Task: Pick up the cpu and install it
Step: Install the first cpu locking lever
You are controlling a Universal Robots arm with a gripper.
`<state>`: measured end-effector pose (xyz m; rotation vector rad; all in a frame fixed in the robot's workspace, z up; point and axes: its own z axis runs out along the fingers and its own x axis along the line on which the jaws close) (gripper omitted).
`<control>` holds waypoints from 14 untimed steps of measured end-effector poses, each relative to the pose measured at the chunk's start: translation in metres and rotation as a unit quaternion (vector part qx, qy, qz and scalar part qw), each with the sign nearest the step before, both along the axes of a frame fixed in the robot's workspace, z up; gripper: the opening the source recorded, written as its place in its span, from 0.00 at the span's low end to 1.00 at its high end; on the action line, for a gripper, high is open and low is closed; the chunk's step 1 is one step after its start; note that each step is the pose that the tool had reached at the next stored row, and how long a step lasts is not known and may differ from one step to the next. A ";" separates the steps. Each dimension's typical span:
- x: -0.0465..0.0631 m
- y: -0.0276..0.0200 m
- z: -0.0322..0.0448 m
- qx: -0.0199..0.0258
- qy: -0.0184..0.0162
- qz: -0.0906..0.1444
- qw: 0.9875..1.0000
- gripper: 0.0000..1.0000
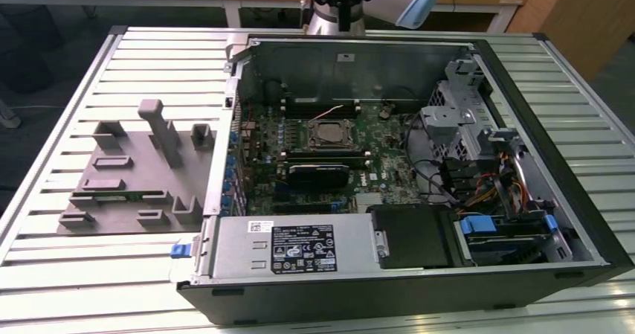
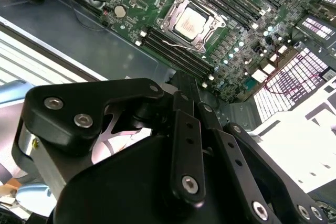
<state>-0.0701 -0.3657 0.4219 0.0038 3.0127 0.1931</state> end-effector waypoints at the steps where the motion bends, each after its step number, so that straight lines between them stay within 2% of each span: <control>1: 0.000 0.0000 -0.0010 0.000 0.000 0.000 1.000 0.11; 14: 0.000 0.0000 -0.0154 0.000 0.000 0.000 1.000 0.11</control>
